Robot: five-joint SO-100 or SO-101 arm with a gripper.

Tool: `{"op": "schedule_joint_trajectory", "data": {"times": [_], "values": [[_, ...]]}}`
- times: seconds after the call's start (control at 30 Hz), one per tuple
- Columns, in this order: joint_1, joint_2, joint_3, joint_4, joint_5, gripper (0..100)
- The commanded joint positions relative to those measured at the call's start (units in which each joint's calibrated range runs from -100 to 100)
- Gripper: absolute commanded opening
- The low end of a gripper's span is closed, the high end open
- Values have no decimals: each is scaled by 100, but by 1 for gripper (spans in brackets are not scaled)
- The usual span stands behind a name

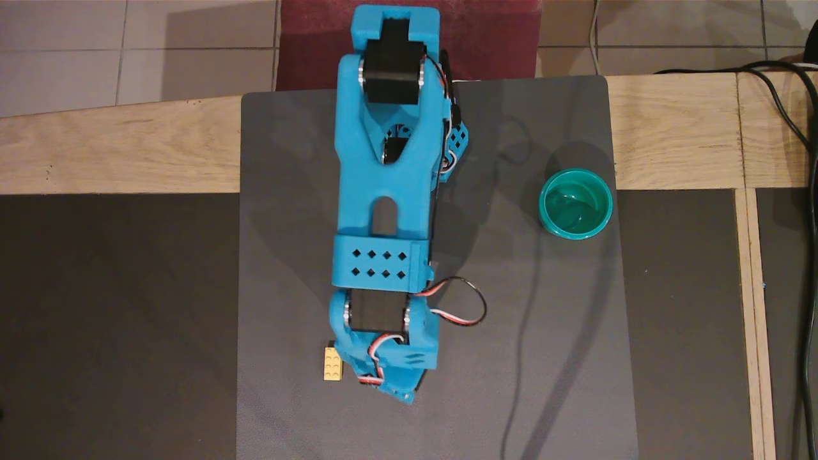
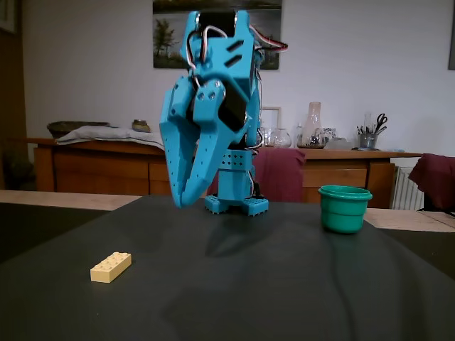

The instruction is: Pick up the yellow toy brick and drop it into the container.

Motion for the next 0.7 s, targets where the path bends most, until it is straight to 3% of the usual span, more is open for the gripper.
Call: {"op": "schedule_joint_trajectory", "data": {"times": [0.0, 0.27, 0.67], "values": [[135, -24, 16, 30, 537, 0], [754, -7, 106, -50, 1671, 0], [1025, 1004, 116, -1116, 1896, 0]]}}
